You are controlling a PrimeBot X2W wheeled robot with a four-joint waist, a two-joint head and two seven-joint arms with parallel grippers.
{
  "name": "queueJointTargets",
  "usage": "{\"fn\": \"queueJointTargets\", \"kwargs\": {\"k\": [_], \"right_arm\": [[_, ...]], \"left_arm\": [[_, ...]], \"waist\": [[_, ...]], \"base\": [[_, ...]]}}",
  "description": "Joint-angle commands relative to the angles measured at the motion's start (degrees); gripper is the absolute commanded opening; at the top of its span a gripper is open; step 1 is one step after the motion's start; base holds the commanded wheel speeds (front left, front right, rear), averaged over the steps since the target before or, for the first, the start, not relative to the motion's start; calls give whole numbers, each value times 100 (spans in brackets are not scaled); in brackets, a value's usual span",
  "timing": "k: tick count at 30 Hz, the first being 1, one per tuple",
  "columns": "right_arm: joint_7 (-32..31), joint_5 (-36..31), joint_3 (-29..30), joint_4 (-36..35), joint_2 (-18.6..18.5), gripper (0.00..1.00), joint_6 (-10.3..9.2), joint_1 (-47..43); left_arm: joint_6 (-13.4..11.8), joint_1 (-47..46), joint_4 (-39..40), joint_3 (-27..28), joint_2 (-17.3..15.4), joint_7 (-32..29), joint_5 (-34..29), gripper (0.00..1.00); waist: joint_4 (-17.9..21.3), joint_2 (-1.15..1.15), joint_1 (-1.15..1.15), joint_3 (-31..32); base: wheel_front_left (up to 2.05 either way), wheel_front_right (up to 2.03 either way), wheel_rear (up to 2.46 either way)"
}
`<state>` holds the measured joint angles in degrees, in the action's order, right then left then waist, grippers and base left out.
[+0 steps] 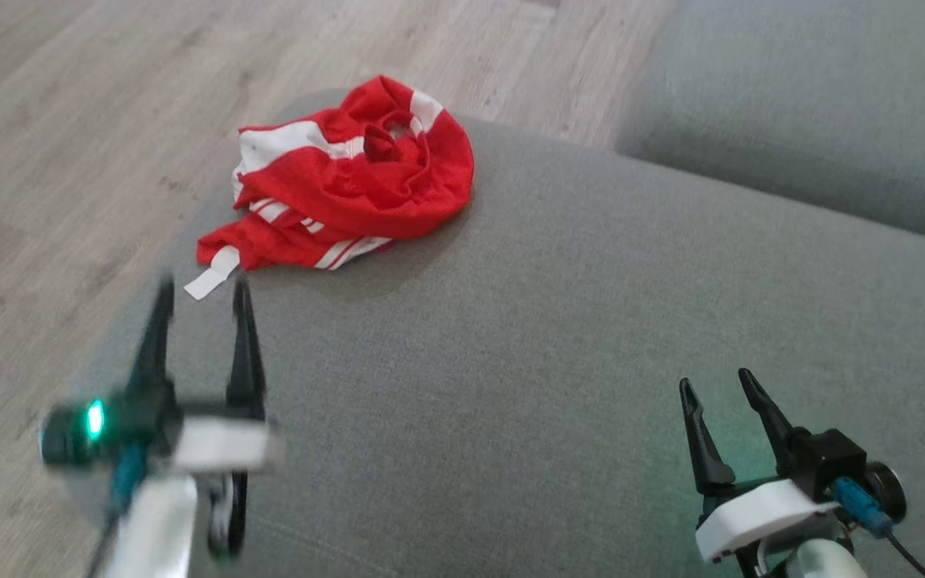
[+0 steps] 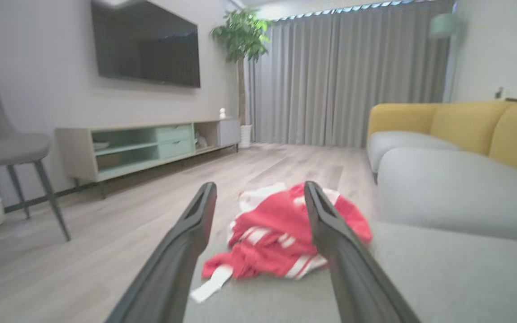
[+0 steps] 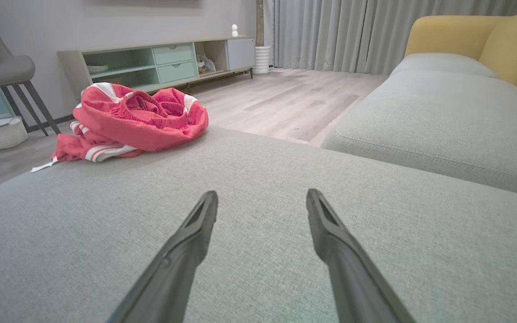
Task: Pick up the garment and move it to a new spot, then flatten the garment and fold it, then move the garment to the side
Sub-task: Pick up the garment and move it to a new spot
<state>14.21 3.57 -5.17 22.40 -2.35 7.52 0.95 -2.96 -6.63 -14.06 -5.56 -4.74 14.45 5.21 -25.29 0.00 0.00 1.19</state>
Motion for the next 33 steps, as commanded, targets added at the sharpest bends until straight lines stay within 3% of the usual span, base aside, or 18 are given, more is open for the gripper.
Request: {"fn": "queueJointTargets", "kwargs": {"k": [1,5,9,15,24,25,26,27,33], "right_arm": [[79,-145,-70,-219,-53,100,-3,250],[79,-508,-38,-307,-53,100,-3,511],[79,-846,-31,-378,-53,100,-3,825],[79,-1154,-53,-446,-208,100,-3,1252],[79,-1203,32,-519,-369,100,-3,1427],[79,-1204,43,-524,-370,100,-3,1436],[79,-1211,52,-526,-363,100,-3,1443],[79,-1219,55,-523,-351,100,-3,1452],[79,-1189,-16,-458,-264,100,-3,1499]], "left_arm": [[167,-837,263,151,-96,55,56,100],[406,-1953,-158,95,-249,50,6,100],[414,-3212,-1086,48,-418,-187,-154,100],[44,-4781,-2907,42,-724,-1097,-476,100],[-16,-5598,-4916,255,-991,-1886,-250,100],[12,-5610,-5049,264,-975,-1887,-215,93],[17,-5626,-5149,274,-960,-1851,-187,19],[34,-5638,-5234,286,-976,-1789,-160,0],[96,-5845,-5436,218,-1060,-1179,-151,0]], "waist": [[39,0,0,-277],[200,0,0,-858],[403,0,0,-1414],[718,0,0,-2138],[1013,0,0,-2627],[1019,0,0,-2650],[1022,0,0,-2661],[1026,0,0,-2668],[1016,0,0,-2493]], "base": [[0,0,0],[0,0,0],[0,0,0],[0,0,0],[0,0,0],[0,0,0],[0,0,0],[0,0,0],[0,0,0]]}}
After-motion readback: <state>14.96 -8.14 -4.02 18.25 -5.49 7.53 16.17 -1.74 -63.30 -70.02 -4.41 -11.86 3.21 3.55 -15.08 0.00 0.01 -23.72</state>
